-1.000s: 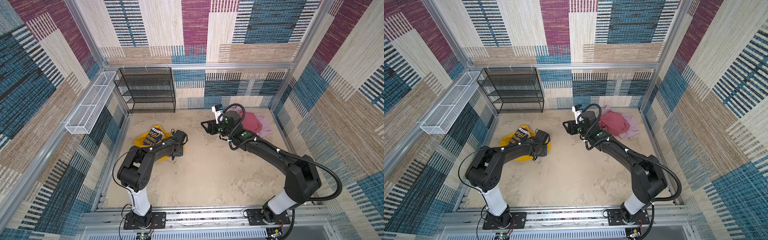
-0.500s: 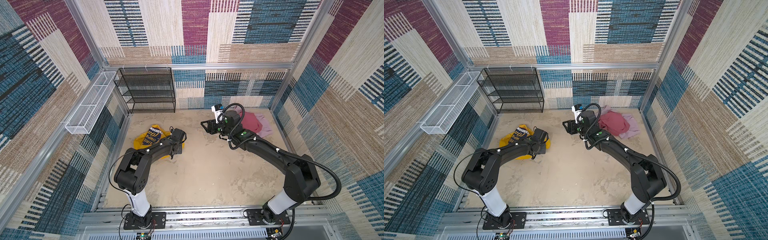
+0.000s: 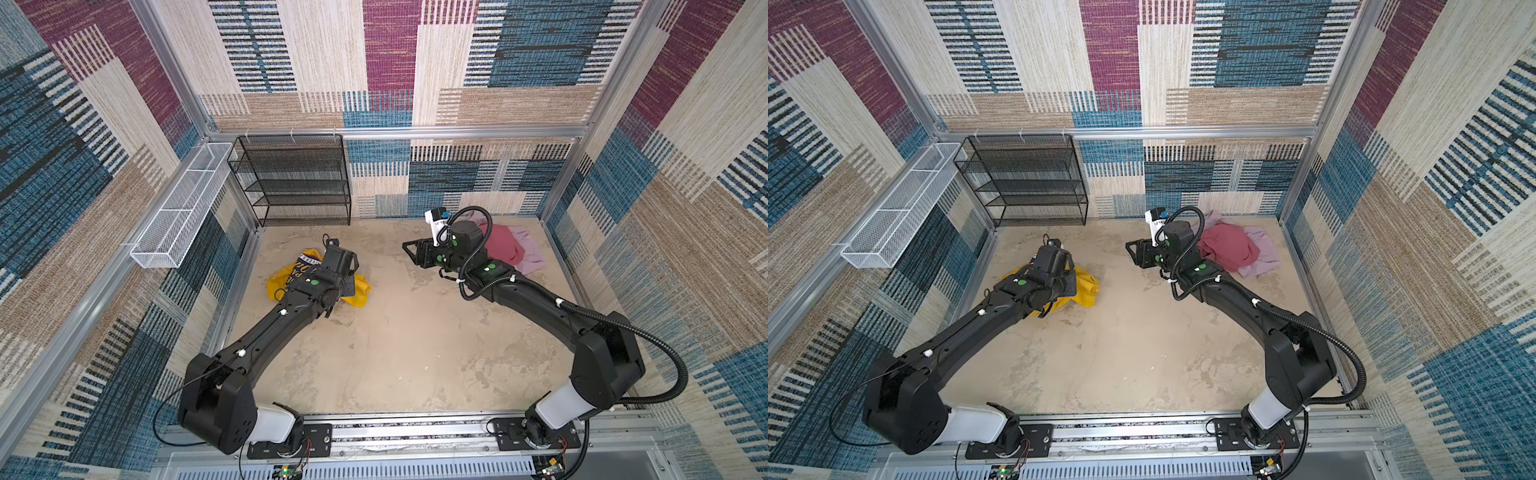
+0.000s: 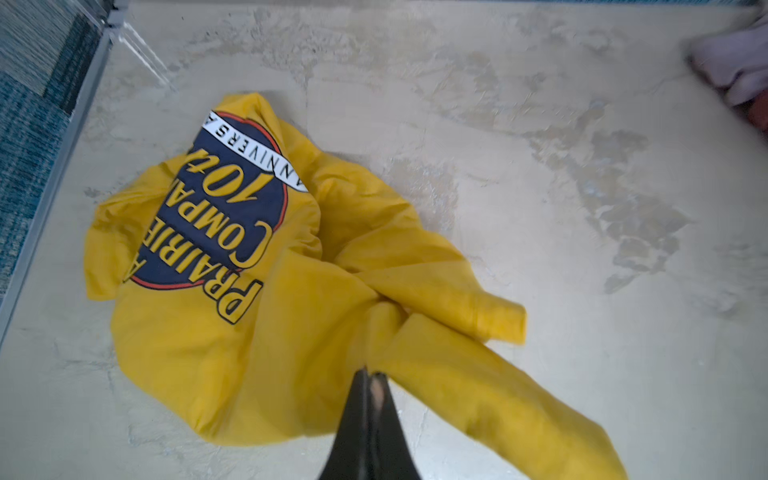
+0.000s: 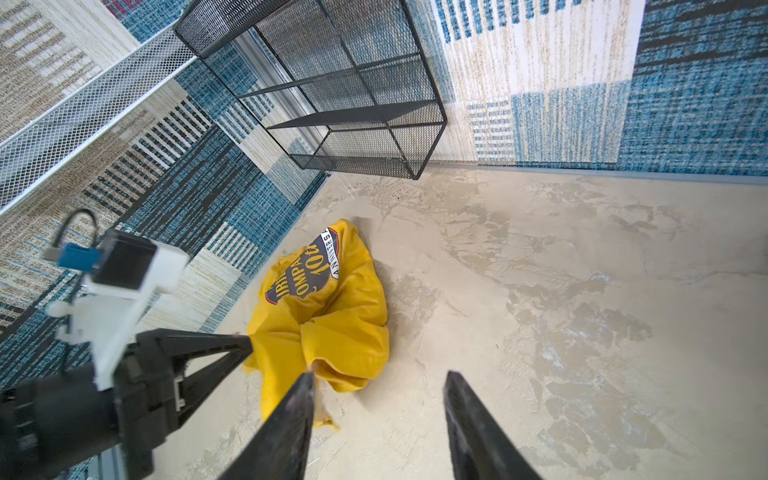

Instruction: Pick out a specific cloth from the pile

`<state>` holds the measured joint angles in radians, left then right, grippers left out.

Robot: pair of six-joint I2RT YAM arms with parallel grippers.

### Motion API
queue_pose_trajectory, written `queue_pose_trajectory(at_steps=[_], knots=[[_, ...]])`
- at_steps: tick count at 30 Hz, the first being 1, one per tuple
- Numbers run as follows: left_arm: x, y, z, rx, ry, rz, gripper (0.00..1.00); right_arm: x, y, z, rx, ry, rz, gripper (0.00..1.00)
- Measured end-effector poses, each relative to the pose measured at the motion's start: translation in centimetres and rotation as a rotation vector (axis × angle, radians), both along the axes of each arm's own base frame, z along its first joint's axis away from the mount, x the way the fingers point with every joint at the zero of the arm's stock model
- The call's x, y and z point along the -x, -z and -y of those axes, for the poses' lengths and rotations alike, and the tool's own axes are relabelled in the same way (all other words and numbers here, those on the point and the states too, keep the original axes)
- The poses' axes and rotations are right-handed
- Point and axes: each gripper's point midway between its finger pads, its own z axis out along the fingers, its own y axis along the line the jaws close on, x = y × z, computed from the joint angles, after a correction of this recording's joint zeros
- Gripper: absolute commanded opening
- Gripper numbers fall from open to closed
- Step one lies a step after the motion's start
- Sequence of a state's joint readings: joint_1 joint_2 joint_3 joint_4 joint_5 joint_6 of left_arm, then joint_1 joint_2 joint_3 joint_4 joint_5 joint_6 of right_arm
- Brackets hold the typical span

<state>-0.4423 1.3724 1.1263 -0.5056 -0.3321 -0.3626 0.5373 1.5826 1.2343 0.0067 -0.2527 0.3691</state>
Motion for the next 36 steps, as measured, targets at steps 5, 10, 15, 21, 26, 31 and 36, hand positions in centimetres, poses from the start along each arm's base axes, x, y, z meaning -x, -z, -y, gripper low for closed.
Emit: queue_pose_trajectory(at_steps=[5, 10, 15, 21, 26, 31, 36], knots=[[0.4, -4.7, -0.2, 0.025, 0.011, 0.08, 0.0, 0.3, 0.0, 0.2, -0.006, 0.002, -0.003, 0.53], [0.8, -8.6, -0.4, 0.046, 0.016, 0.141, 0.0, 0.7, -0.1, 0.4, -0.01, 0.003, -0.003, 0.54], [1.4, -12.7, -0.8, 0.071, 0.015, 0.21, 0.0, 1.0, -0.6, 0.6, -0.019, 0.005, 0.006, 0.54], [1.6, -18.4, -1.5, 0.063, 0.005, 0.316, 0.0, 1.1, -0.9, 0.7, -0.023, 0.006, 0.012, 0.54], [1.3, -21.4, -3.2, -0.014, -0.053, 0.379, 0.0, 1.1, -1.1, 0.7, -0.025, 0.005, 0.015, 0.54], [0.3, -20.7, -6.0, -0.148, -0.135, 0.354, 0.0, 1.2, -1.2, 0.6, -0.027, 0.002, 0.018, 0.54], [-0.1, -17.5, -9.6, -0.217, -0.222, 0.267, 0.0, 1.3, -1.2, 0.5, -0.03, -0.005, 0.018, 0.54]])
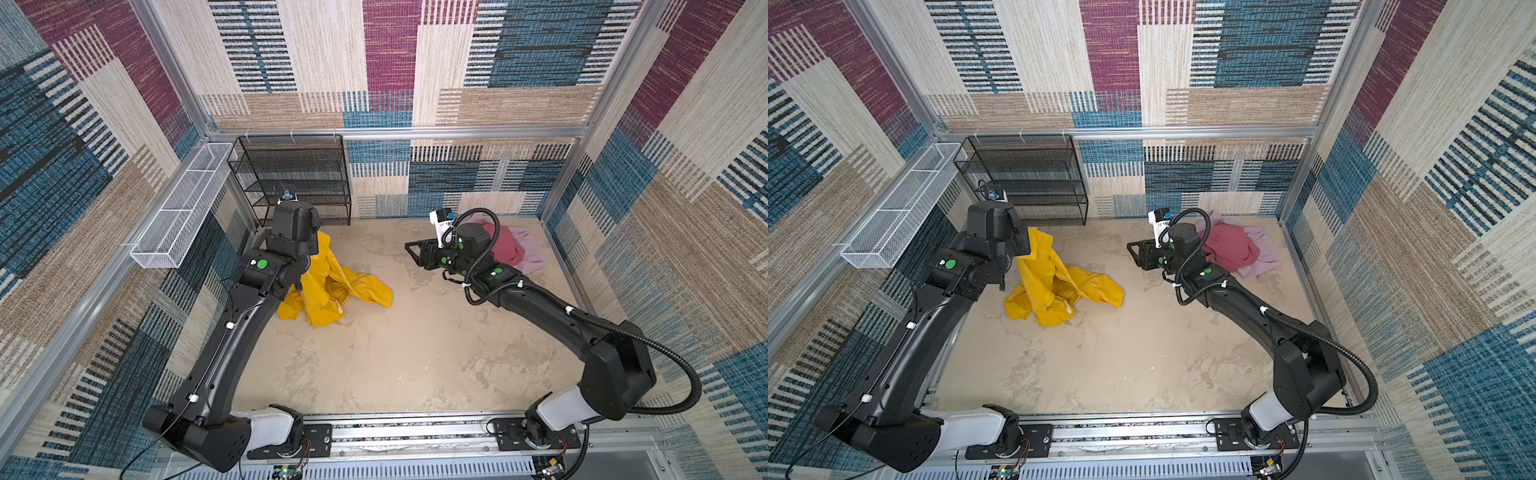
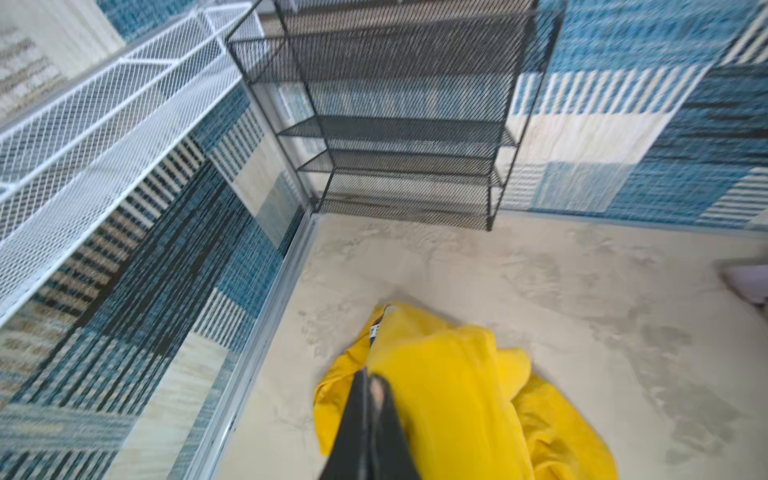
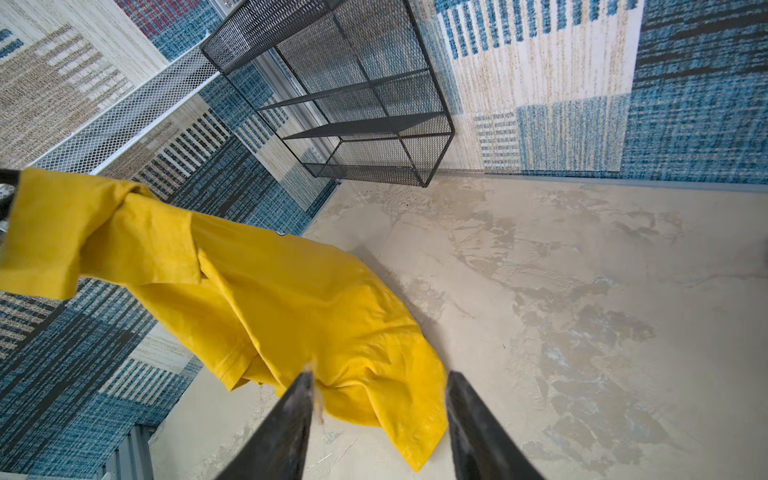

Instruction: Pick out a specific cloth from the pile

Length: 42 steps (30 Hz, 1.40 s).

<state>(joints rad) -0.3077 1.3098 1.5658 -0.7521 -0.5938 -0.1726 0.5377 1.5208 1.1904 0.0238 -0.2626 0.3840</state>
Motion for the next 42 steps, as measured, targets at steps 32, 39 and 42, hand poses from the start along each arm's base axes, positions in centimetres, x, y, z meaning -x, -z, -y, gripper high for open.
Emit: queue_pose_trajectory(at_steps=[32, 39, 42], knots=[[-3.1, 20.0, -4.8, 0.085, -0.128, -0.344, 0.26, 0.1, 1.0, -0.2, 0.012, -0.012, -0.032, 0.55], [-3.0, 18.1, -1.3, 0.175, -0.036, -0.275, 0.29, 0.0, 0.5, 0.2, 0.022, 0.007, -0.008, 0.54], [-2.9, 18.0, 2.8, 0.182, 0.077, -0.281, 0.29, 0.0, 0.7, 0.2, 0.025, 0.007, -0.011, 0.54]])
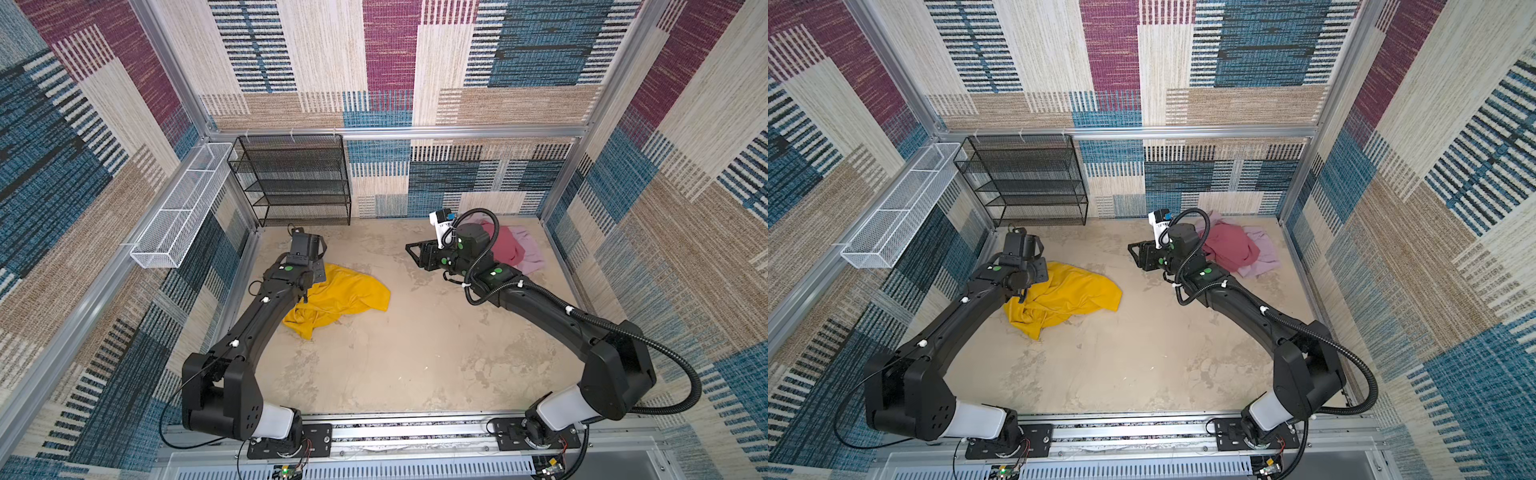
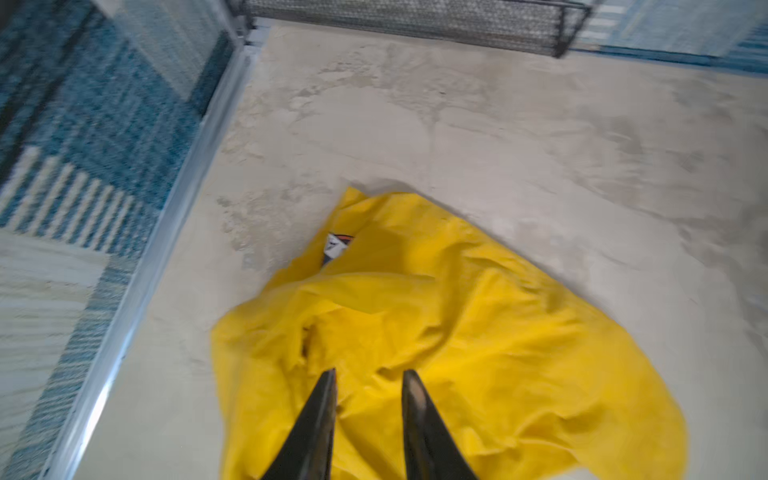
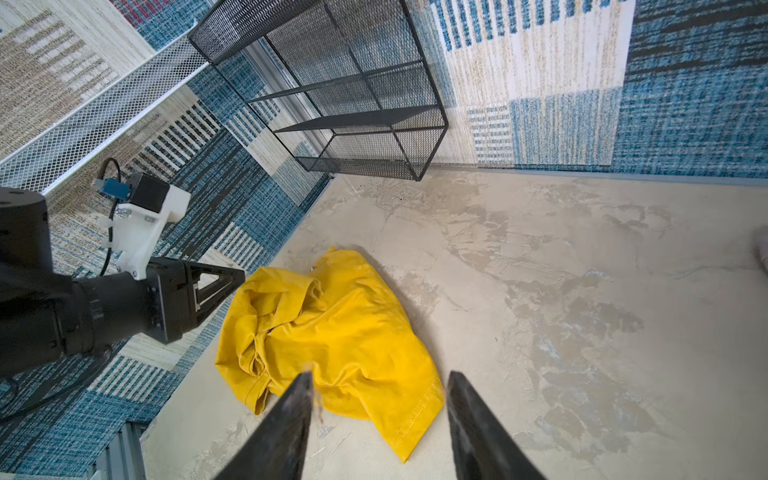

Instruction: Pick out a specific cloth from the pile

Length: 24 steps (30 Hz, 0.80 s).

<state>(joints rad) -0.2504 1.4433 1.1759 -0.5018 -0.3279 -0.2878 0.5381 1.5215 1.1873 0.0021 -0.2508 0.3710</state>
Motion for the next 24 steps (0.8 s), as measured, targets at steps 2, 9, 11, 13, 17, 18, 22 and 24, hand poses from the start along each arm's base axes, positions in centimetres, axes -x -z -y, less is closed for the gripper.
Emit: queue_pose_trajectory(at_steps=[2, 9, 11, 13, 17, 18, 22, 24], knots=[[0.1, 0.5, 3.2, 0.01, 0.085, -0.017, 0.25, 0.1, 0.5, 0.1, 0.008, -0.001, -0.006, 0.54], [-0.6, 5.5, 13.4, -0.009, 0.314, -0.132, 0.27, 0.6, 1.7, 3.1, 0.027, 0.06, -0.031, 0.56], [-1.1, 6.8, 15.1, -0.011, 0.345, -0.158, 0.34, 0.8, 1.6, 4.4, 0.026, 0.083, -0.03, 0.58], [-1.7, 8.1, 16.7, -0.018, 0.367, -0.177, 0.37, 1.2, 1.1, 6.0, 0.021, 0.112, -0.021, 0.6], [-2.1, 10.5, 18.9, -0.02, 0.406, -0.225, 0.37, 2.0, 0.2, 9.0, 0.01, 0.171, 0.003, 0.65], [-2.1, 10.9, 19.3, -0.023, 0.412, -0.233, 0.37, 2.2, 0.0, 9.7, 0.007, 0.185, 0.011, 0.65], [-1.8, 12.7, 19.7, -0.046, 0.42, -0.276, 0.35, 2.5, -0.2, 11.4, 0.002, 0.221, 0.021, 0.65], [-1.5, 13.2, 19.5, -0.057, 0.418, -0.295, 0.36, 2.5, 0.0, 11.6, 0.002, 0.223, 0.017, 0.65]])
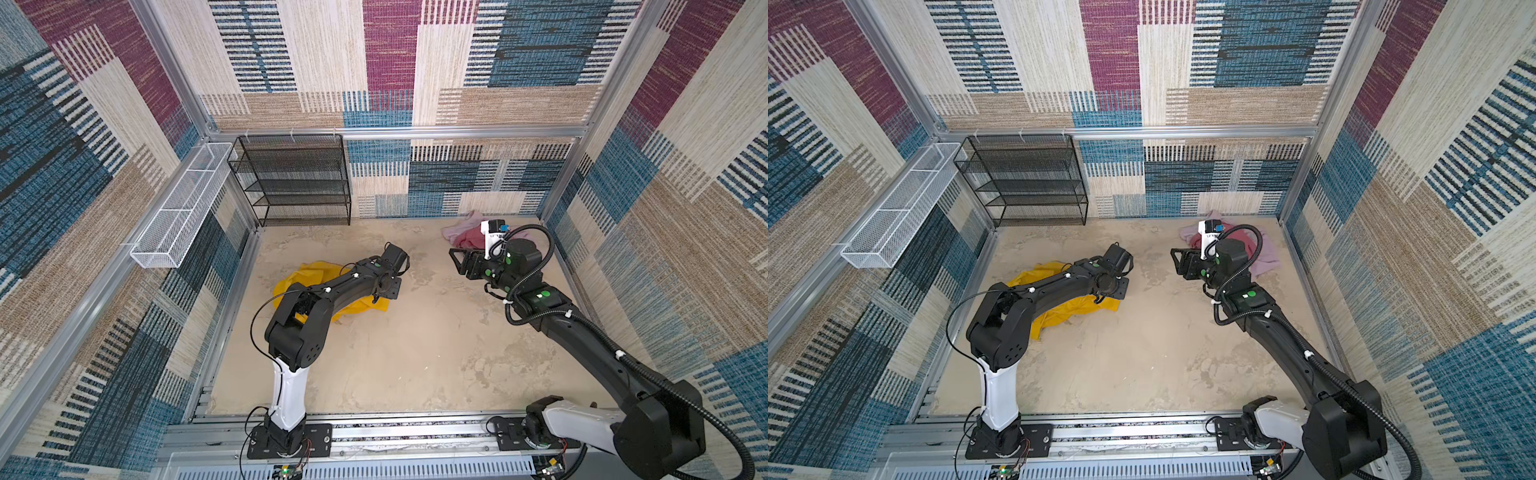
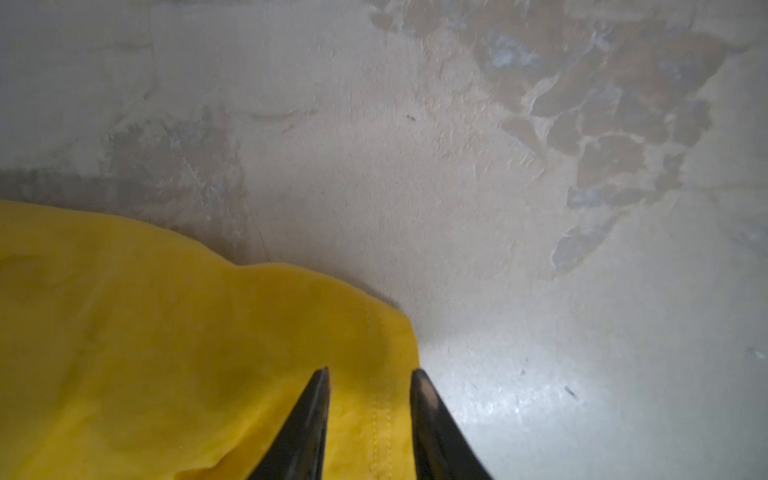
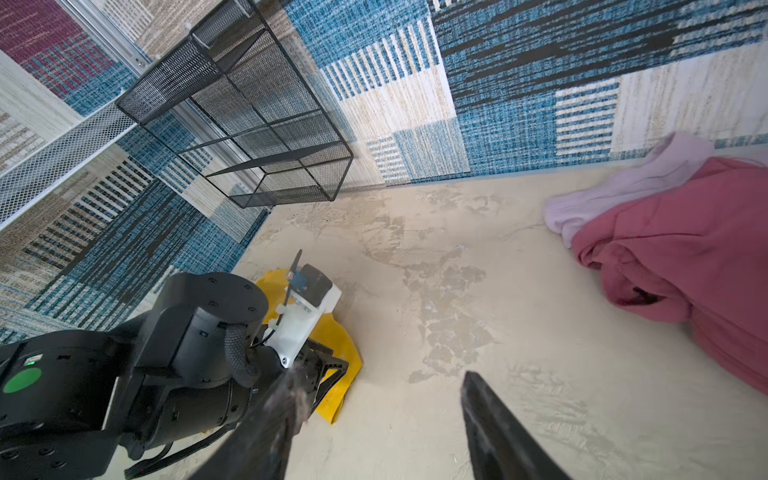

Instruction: Pick out a specific cloth from the pile

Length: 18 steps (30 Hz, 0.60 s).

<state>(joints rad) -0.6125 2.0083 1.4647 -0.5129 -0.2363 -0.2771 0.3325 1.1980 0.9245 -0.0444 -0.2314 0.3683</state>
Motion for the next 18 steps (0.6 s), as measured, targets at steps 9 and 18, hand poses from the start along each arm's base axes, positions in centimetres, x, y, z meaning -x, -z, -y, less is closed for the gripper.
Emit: queue_pose_trajectory(at_steps=[9, 18], knots=[[1.0, 2.1, -0.3, -0.037, 0.001, -0.056, 0.4, 0.0, 1.1, -0.6, -0.021, -0.031, -0.043, 0.65], [0.9, 3.2, 0.2, -0.04, 0.001, -0.061, 0.0, 0.1, 1.1, -0.8, -0.031, -0.044, -0.048, 0.65]])
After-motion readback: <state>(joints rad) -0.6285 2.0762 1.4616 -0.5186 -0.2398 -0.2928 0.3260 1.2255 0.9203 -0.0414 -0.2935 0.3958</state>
